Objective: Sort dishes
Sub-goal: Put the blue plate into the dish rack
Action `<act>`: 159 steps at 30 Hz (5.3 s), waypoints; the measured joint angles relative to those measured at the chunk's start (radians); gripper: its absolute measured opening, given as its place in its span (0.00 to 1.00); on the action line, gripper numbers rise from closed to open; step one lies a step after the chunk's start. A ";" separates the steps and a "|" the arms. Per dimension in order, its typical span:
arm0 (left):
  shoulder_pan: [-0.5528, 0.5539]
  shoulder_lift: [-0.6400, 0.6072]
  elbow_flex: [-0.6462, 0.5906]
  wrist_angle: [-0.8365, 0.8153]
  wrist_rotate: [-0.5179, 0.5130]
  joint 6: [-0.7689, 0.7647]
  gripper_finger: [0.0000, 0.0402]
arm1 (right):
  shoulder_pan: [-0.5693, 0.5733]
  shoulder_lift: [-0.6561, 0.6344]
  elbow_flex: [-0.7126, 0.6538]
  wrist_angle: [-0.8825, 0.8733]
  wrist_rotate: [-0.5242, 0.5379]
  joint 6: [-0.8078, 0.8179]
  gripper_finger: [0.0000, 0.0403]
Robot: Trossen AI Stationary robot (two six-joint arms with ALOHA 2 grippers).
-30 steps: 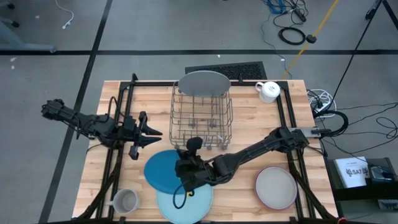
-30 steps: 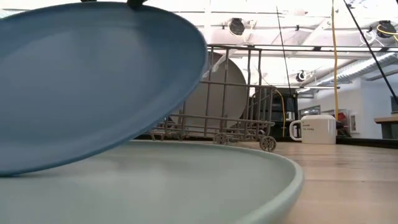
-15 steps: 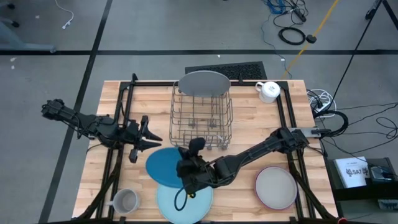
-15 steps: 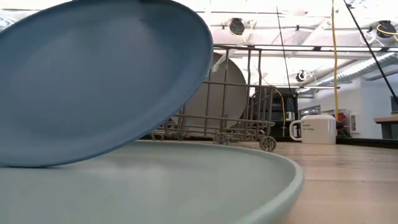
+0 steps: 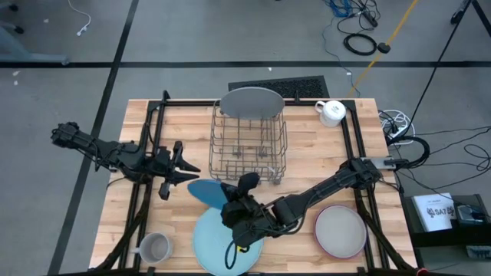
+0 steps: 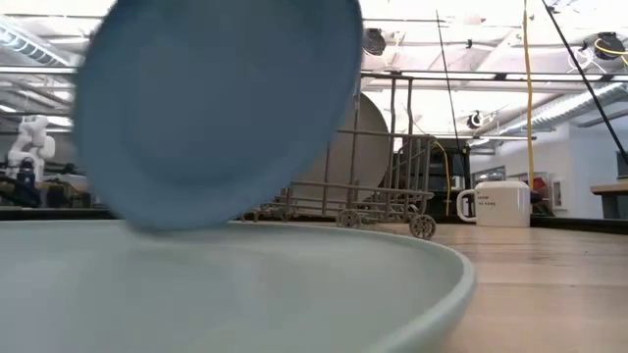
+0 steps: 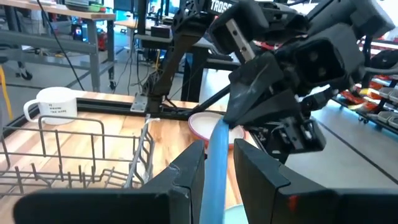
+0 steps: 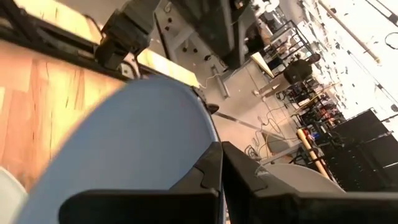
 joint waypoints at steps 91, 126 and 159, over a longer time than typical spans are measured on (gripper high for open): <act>-0.065 0.000 0.000 0.009 0.008 -0.033 0.22 | -0.236 0.270 0.000 -0.375 -1.009 0.462 0.25; -0.065 0.003 0.000 -0.187 -0.036 -0.093 0.22 | -0.182 0.200 -0.002 -0.377 -0.816 0.443 0.00; -0.052 0.485 -0.002 -0.271 0.053 -0.527 0.44 | -0.182 0.197 -0.001 -0.378 -0.794 0.440 0.00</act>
